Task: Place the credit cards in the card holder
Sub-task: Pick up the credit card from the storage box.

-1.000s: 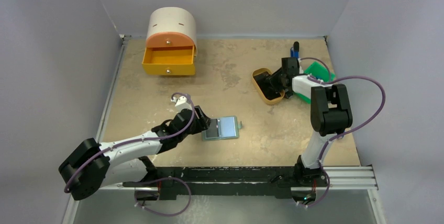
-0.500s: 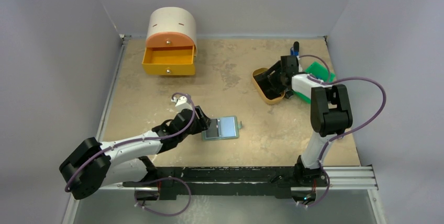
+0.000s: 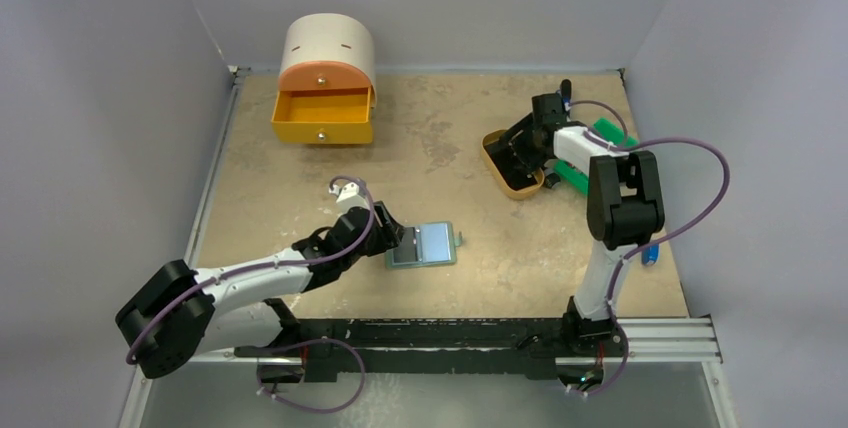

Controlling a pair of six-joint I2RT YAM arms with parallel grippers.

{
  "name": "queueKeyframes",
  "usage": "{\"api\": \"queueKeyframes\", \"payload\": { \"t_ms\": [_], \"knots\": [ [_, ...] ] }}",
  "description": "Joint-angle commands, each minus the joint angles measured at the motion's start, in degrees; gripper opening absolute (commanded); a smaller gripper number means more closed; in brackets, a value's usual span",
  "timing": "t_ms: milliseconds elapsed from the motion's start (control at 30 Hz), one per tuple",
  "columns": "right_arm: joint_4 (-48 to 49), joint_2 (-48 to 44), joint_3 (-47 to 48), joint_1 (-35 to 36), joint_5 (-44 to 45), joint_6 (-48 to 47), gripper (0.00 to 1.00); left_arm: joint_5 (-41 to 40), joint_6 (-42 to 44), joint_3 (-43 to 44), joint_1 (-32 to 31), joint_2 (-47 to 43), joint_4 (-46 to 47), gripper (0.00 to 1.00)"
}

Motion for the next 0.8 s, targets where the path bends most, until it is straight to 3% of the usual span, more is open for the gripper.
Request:
{"api": "queueKeyframes", "payload": {
  "t_ms": [0,267,500,767],
  "knots": [
    [-0.76,2.08,-0.87,-0.37,0.17,-0.51,0.71,0.5,0.85,2.48,-0.19,0.59,2.11,0.54],
    [1.24,2.7,-1.58,-0.43,-1.06,-1.04,0.53,0.2,0.82,2.23,-0.15,0.27,1.76,0.54],
    [2.88,-1.05,-4.06,-0.43,0.59,-1.12,0.48,-0.19,0.86,2.04,-0.18,-0.01,1.61,0.55],
    [4.64,-6.53,-7.66,-0.42,1.27,-1.57,0.34,-0.11,0.78,1.96,-0.19,0.17,1.84,0.54]
  ]
}}
